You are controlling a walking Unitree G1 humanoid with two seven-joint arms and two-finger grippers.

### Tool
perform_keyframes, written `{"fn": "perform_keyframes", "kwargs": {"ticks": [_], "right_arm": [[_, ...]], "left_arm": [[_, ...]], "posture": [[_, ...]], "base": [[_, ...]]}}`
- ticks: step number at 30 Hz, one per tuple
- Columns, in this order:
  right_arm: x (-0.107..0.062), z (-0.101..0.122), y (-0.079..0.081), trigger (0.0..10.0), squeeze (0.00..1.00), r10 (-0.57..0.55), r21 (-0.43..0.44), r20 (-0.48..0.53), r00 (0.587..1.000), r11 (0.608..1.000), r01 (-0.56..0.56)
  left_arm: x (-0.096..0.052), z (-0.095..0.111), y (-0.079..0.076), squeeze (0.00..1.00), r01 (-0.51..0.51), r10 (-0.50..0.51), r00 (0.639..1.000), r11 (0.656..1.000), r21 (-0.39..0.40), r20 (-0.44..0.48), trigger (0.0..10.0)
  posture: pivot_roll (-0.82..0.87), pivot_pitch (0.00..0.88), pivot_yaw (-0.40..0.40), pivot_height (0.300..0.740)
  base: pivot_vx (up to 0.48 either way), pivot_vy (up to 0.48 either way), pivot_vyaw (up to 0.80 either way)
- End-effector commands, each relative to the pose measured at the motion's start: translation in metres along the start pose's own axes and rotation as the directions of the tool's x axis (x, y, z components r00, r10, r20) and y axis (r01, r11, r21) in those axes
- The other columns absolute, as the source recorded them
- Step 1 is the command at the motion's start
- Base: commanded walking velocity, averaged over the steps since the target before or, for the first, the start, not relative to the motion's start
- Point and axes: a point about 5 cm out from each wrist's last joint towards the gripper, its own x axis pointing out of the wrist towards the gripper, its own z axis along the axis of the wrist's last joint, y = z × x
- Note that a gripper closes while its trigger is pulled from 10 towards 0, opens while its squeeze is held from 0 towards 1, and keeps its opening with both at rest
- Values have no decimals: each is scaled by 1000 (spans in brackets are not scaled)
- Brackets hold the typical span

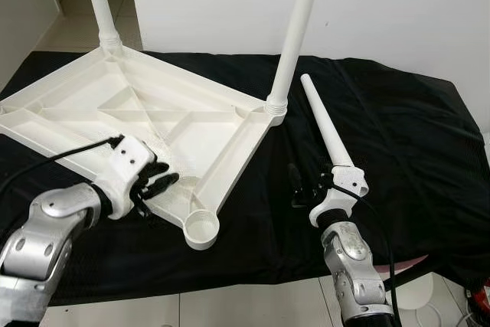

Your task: Building children table

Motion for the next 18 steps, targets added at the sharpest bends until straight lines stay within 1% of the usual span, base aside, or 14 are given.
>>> {"fn": "perform_keyframes", "kwargs": {"ticks": [1,4,7,10,14,16,18], "right_arm": [[-2,-4,-1,10000,0,0,-1,-13,1000,1000,0],[-3,-4,-2,10000,0,0,-4,-14,1000,1000,0],[-3,-4,-4,10000,0,-4,-9,-14,1000,1000,4],[-3,-3,-4,10000,0,-4,-10,-14,1000,1000,4],[-3,-3,-4,10000,0,-5,-11,-14,1000,1000,5],[-2,-3,-4,10000,0,-7,-11,-13,1000,1000,6],[-2,-3,-4,10000,0,-7,-11,-13,1000,1000,6]], "left_arm": [[3,-3,-9,0,70,-69,997,997,20,-33,10000],[6,-5,-13,0,82,-80,996,996,27,-42,10000],[13,-8,-21,0,108,-102,991,991,74,-88,10000],[17,-9,-26,0,120,-110,988,988,94,-109,10000],[22,-9,-32,0,145,-132,984,983,109,-120,10000],[28,-8,-38,0,167,-154,981,979,113,-116,10000],[28,-8,-38,0,167,-154,981,979,113,-116,10000]], "posture": [[72,61,-82,740],[69,61,-82,740],[68,62,-82,740],[66,62,-83,740],[64,64,-83,740],[59,68,-81,740],[59,68,-81,740]], "base": [[0,0,0],[0,0,0],[0,0,0],[0,0,0],[0,0,0],[0,0,0],[0,0,0]]}}
